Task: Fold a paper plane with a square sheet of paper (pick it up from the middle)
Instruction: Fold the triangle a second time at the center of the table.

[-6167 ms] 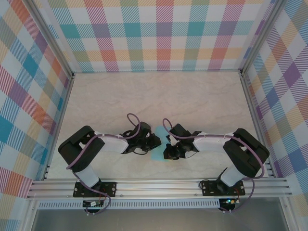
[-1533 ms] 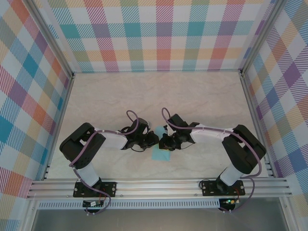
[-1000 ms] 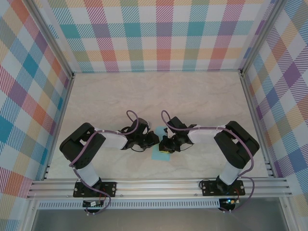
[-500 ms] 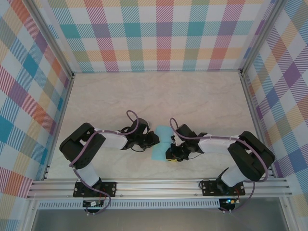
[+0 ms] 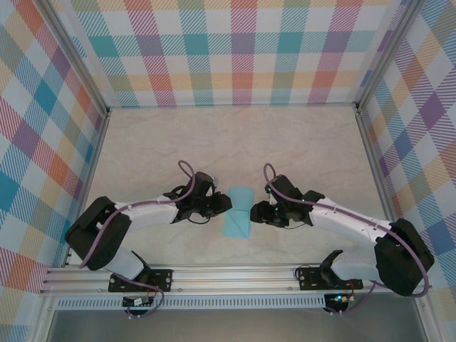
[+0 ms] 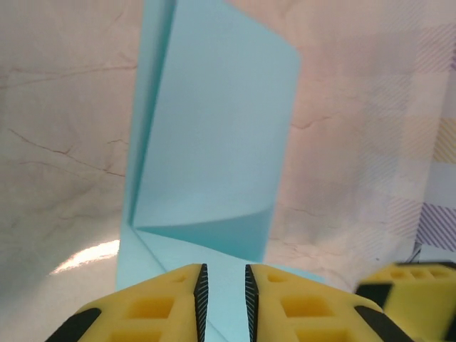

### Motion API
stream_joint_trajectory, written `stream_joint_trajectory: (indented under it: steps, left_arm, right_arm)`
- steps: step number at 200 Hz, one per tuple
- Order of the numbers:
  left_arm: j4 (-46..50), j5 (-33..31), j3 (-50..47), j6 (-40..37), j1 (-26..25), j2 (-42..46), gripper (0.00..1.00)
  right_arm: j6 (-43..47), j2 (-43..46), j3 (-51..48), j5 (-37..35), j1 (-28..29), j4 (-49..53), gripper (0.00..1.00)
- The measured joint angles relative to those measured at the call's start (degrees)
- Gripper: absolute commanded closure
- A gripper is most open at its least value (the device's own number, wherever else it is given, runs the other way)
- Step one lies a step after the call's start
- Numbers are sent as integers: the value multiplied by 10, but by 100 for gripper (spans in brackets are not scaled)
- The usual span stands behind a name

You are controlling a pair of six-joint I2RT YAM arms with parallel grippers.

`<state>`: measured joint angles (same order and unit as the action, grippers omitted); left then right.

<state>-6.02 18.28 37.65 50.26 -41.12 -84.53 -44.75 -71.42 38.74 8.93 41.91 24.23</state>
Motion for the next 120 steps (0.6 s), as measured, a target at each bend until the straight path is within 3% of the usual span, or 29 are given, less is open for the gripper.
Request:
stream_joint_trajectory:
  steps: [41, 120]
  left_arm:
    - [16, -8, -9, -4, 0, 41, 78]
    - [5, 11, -15, -4, -1, -15, 81]
  right_arm:
    - [0, -73, 31, 7, -3, -23, 37]
    - [2, -152, 53, 41, -3, -68, 40]
